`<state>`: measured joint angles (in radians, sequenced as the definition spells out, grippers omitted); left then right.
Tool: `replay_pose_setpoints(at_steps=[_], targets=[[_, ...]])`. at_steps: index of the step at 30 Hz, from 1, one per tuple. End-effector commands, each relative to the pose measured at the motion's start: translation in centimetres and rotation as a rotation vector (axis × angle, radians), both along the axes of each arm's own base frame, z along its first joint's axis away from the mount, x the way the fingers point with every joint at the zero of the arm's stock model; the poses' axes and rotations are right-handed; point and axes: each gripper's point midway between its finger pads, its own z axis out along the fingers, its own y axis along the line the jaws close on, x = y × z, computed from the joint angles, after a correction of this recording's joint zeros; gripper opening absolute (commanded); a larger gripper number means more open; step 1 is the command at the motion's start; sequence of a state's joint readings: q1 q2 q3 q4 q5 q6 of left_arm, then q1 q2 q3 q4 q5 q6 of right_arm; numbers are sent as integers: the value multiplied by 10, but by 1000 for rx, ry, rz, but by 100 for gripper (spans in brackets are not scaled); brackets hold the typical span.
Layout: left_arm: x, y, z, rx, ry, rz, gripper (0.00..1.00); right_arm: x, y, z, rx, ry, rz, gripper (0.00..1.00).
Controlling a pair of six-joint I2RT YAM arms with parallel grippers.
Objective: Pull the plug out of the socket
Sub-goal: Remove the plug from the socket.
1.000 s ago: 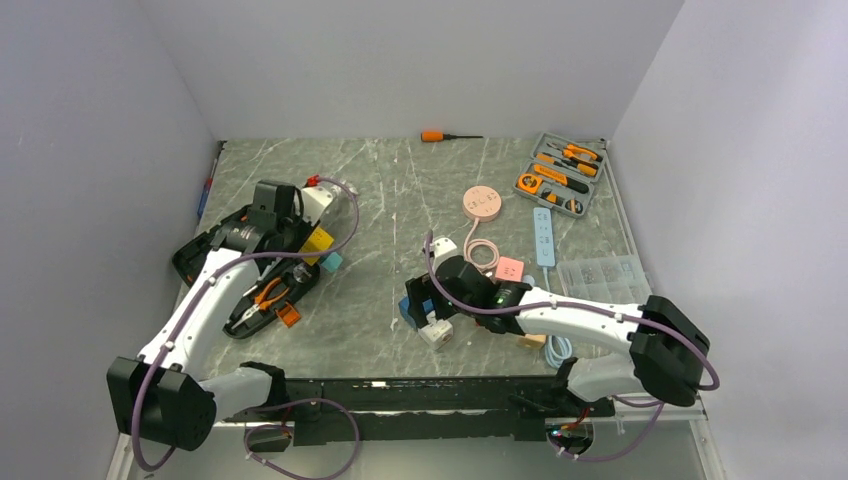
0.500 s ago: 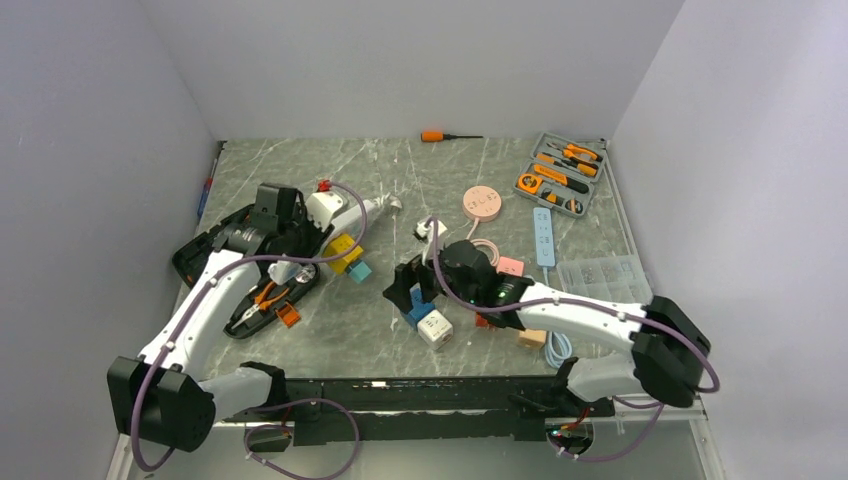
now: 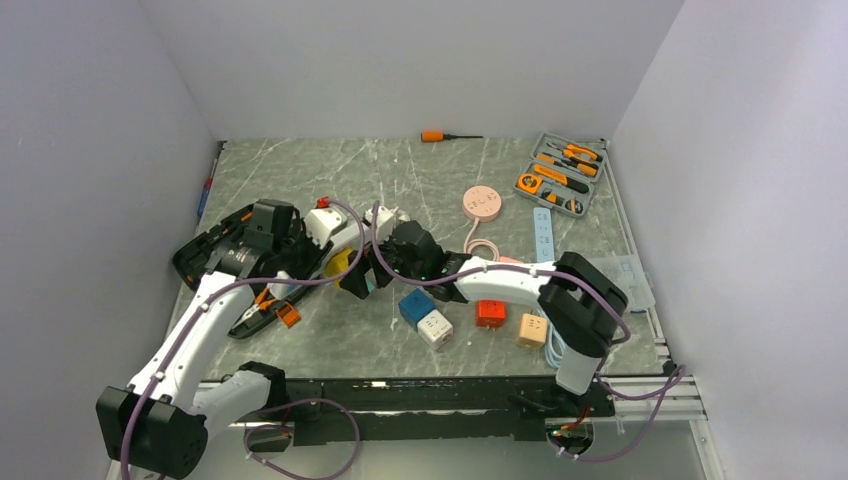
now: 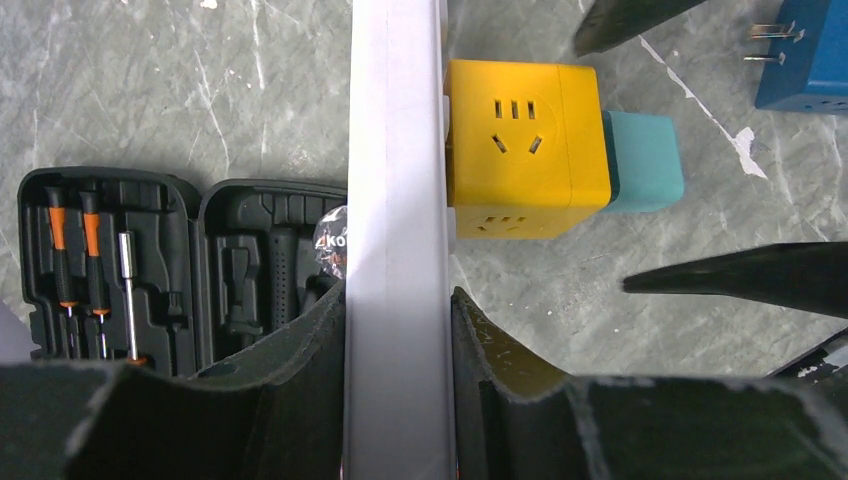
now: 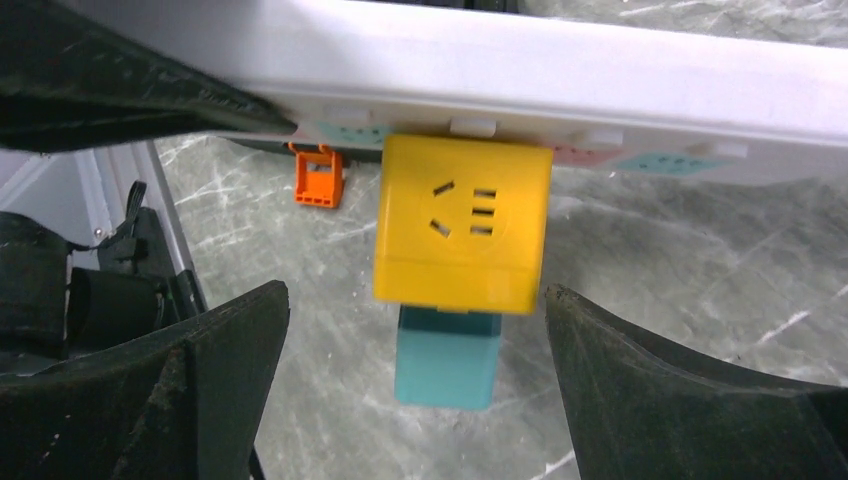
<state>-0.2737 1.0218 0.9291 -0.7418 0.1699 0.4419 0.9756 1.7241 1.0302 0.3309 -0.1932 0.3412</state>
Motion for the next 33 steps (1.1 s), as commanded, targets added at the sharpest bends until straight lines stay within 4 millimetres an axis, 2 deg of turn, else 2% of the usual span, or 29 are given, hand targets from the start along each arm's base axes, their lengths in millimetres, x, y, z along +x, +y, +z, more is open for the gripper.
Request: replay_pose_setpoints(at_steps=[1, 5, 13, 15, 17, 21, 25, 29, 33], targets=[[10, -17, 34, -88, -123, -52, 0, 16, 23, 10, 43, -14, 2, 100], [6, -19, 41, -104, -129, -59, 0, 26, 29, -13, -14, 5, -23, 100], [2, -22, 47, -131, -127, -61, 0, 38, 45, -29, -36, 47, -43, 99], [2, -24, 48, -139, -126, -63, 0, 40, 47, -35, -47, 68, -52, 92], [2, -24, 48, -144, -126, -62, 0, 38, 50, -41, -62, 88, -44, 74], [4, -20, 47, -127, -137, -49, 0, 34, 49, -42, -61, 114, -37, 46], [7, -14, 42, -96, -151, -34, 0, 27, 41, -43, -61, 121, -36, 27], [13, -4, 35, -32, -174, -16, 0, 17, 30, -43, -70, 134, -24, 18], [24, 12, 29, 61, -218, 26, 0, 6, 15, -49, -93, 156, -23, 17]])
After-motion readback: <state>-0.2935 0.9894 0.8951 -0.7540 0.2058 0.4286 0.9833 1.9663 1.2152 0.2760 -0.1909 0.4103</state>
